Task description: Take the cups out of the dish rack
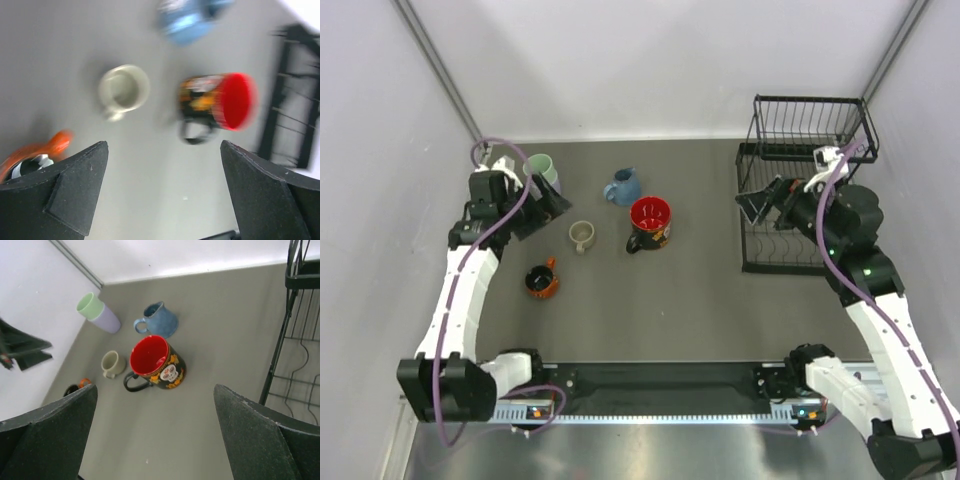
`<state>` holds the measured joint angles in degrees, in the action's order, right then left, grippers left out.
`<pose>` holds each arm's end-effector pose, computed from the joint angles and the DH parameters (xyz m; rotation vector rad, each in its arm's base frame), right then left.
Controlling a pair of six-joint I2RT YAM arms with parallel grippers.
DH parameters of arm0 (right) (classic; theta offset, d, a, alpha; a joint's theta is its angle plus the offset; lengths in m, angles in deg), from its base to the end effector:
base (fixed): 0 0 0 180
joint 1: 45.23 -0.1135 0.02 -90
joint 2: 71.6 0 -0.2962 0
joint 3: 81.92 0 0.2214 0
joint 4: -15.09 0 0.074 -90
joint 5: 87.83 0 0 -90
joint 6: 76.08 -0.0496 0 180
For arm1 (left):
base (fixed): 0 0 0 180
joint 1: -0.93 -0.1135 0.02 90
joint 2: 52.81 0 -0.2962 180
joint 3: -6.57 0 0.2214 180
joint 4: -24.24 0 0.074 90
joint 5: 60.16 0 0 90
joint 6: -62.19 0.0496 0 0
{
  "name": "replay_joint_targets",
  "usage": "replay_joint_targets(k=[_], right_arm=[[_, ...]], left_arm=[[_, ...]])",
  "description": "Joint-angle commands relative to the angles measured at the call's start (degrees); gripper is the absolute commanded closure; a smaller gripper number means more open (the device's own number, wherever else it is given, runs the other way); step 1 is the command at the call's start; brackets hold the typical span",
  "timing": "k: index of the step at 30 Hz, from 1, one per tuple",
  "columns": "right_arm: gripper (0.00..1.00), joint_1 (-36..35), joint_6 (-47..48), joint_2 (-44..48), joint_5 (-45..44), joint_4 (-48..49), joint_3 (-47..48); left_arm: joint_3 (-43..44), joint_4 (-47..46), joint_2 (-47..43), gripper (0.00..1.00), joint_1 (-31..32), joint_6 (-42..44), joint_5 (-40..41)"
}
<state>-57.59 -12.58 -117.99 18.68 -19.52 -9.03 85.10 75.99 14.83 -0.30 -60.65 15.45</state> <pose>0.1280 0.0425 0.4096 -0.0032 1.7643 0.7447 0.2172 -0.0077 0.3494 -0.5515 2.2569 -0.5706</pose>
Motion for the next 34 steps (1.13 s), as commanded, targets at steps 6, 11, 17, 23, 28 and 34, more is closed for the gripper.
replay_joint_targets(k=[6,11,17,23,28,34], right_arm=[[0.00,-13.0,7.2,-5.5,-12.6,-5.1,11.4],[0.00,-19.5,1.7,-8.5,-19.5,-3.8,13.1],[0.00,-19.5,1.5,-7.0,-22.1,-2.6,11.1],[0.00,-19.5,3.5,-5.2,-24.8,-1.1,9.6],[0.00,-19.5,3.7,-5.0,-23.0,0.1,10.4],[0.00,-19.5,2.8,-4.4,-21.6,0.1,10.3]], left_arm=[[7.6,-19.2,-2.2,0.01,11.6,3.0,-14.2],[8.6,-27.8,-2.3,0.01,20.4,3.9,-17.6],[8.6,-30.5,-5.3,0.01,21.1,4.5,-22.5],[5.8,-34.5,-8.7,0.01,21.1,4.0,-24.2],[5.3,-34.0,-9.5,0.01,21.1,4.4,-24.6],[4.9,-33.9,-10.2,0.01,21.1,4.5,-23.9]])
